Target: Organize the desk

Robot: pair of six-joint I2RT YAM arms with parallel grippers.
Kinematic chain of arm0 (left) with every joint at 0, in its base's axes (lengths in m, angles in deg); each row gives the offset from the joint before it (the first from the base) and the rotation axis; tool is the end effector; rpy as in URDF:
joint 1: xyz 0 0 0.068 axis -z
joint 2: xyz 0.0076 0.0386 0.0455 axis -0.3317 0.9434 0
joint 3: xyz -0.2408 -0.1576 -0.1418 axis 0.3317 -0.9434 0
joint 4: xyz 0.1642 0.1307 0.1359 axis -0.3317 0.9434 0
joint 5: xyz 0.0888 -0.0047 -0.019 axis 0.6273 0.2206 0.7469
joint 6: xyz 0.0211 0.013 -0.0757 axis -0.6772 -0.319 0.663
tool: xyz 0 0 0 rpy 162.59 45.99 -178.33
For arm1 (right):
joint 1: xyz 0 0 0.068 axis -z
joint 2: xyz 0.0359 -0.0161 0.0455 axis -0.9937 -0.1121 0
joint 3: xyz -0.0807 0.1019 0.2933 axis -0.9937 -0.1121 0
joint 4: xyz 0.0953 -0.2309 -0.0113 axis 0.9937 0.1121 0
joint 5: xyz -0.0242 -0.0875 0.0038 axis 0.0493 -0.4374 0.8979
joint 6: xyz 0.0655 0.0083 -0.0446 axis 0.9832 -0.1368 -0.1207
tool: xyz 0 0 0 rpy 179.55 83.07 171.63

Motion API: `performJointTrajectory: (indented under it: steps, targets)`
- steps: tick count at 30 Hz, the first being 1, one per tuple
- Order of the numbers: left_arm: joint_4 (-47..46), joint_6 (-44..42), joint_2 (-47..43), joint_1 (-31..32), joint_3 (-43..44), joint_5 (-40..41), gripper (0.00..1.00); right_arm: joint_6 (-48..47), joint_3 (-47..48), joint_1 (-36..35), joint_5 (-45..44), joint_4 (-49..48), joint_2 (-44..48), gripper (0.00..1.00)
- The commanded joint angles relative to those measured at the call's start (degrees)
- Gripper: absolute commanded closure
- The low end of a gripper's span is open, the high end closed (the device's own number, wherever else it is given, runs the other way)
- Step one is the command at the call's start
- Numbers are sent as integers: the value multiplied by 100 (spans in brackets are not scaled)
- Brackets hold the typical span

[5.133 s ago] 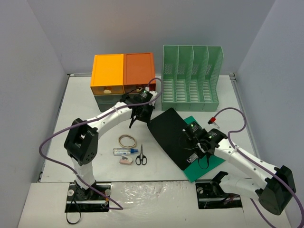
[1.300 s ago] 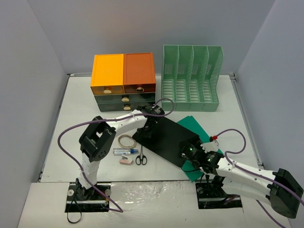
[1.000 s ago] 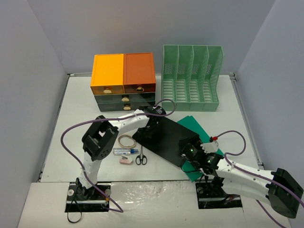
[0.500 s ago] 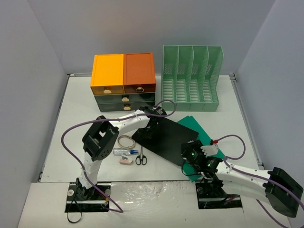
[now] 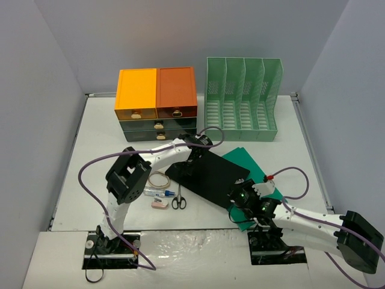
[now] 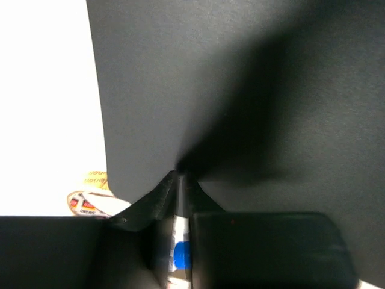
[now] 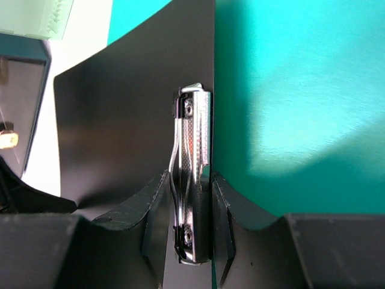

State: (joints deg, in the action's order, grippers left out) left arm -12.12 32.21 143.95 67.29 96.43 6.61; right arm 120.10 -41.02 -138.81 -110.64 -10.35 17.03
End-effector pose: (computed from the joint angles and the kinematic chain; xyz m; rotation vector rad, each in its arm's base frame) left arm 0.2968 -0.3090 0.2003 0.6574 2.7711 0.0472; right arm 0.1149 0.0940 0.1711 1.0656 1.9514 0.8087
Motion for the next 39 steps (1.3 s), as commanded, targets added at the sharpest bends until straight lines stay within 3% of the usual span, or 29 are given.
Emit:
performJointTrajectory:
  steps: [1,3,8,14,20,29,39]
  targets:
    - [524,-19,-544,104,439,537,80,-555,928,-109,-248,825,24,100]
    - [648,2,-783,169,583,812,67,-928,1417,-124,-340,1135,62,100]
    - [933,142,-1276,345,784,1310,59,-1605,2476,-136,-542,1976,134,100]
    - [1233,268,-1904,560,936,1768,57,-1963,3378,-153,-764,2420,492,100]
    - [1507,192,-2380,618,1031,1870,57,-2313,4262,-164,-1248,2599,214,100]
    - [1560,348,-3199,675,454,1909,57,-4108,6191,-188,-1746,2599,-659,100]
    - [1595,368,-3354,683,490,1923,57,-5909,8093,-155,-1830,2713,-1620,100]
